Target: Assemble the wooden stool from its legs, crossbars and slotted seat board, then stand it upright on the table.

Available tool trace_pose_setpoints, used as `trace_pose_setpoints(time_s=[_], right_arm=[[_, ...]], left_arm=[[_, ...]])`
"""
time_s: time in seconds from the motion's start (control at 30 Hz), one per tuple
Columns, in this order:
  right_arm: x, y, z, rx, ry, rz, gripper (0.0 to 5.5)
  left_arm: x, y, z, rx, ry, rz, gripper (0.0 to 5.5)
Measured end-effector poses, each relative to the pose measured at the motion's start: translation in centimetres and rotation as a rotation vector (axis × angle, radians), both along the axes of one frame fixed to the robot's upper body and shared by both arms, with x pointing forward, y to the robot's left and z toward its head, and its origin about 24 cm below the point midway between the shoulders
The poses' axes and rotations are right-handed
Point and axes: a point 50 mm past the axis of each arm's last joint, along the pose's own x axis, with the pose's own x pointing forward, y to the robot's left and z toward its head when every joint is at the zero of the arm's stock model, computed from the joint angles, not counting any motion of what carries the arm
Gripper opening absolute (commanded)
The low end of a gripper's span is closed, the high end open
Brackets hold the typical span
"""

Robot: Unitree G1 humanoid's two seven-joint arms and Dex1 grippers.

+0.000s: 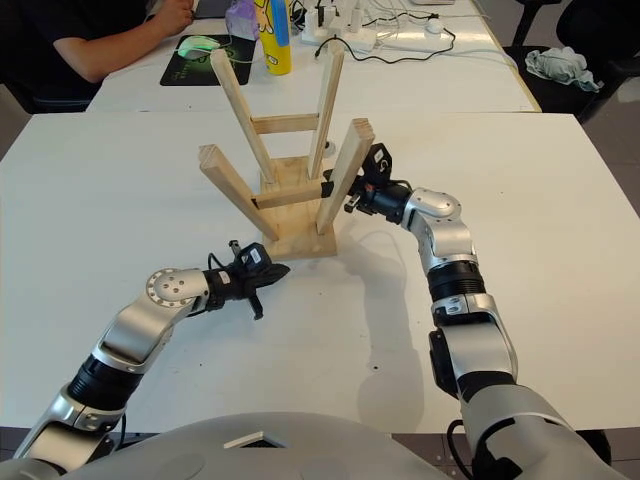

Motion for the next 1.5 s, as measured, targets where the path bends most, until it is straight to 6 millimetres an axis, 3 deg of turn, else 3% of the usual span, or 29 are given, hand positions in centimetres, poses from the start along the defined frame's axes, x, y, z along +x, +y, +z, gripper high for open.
trace_pose_setpoints(time_s=[0.53,0.77,0.93,1.1,1.27,1.4,1.5], right_arm=[[-4.5,4.0,0.3,-0.043,-0.013,0.27,0.04],[-5.5,4.5,-0.6,-0.049,0.005,0.185,0.04],[-6.4,4.4,0.5,0.092,0.059,0.057,0.04],[-6.9,3.7,7.8,0.517,-0.002,0.009,0.04],[-6.4,0.5,14.2,0.81,-0.039,-0.012,0.04],[-6.5,-3.5,19.7,1.014,-0.07,0.018,0.04],[-7.1,-9.8,25.5,1.209,-0.185,-0.033,0.04]], left_arm=[[1.6,2.2,-0.6,0.085,-0.036,0.085,0.0],[2.1,2.0,-0.6,0.087,-0.052,0.096,0.0],[2.3,2.0,-0.5,0.087,-0.068,0.111,0.0],[2.3,1.9,-0.6,0.084,-0.072,0.12,0.0],[2.0,2.1,-0.9,0.08,-0.064,0.131,0.0],[1.8,2.3,-1.0,0.066,-0.065,0.152,0.0],[1.2,2.7,-1.2,0.051,-0.066,0.189,0.0]])
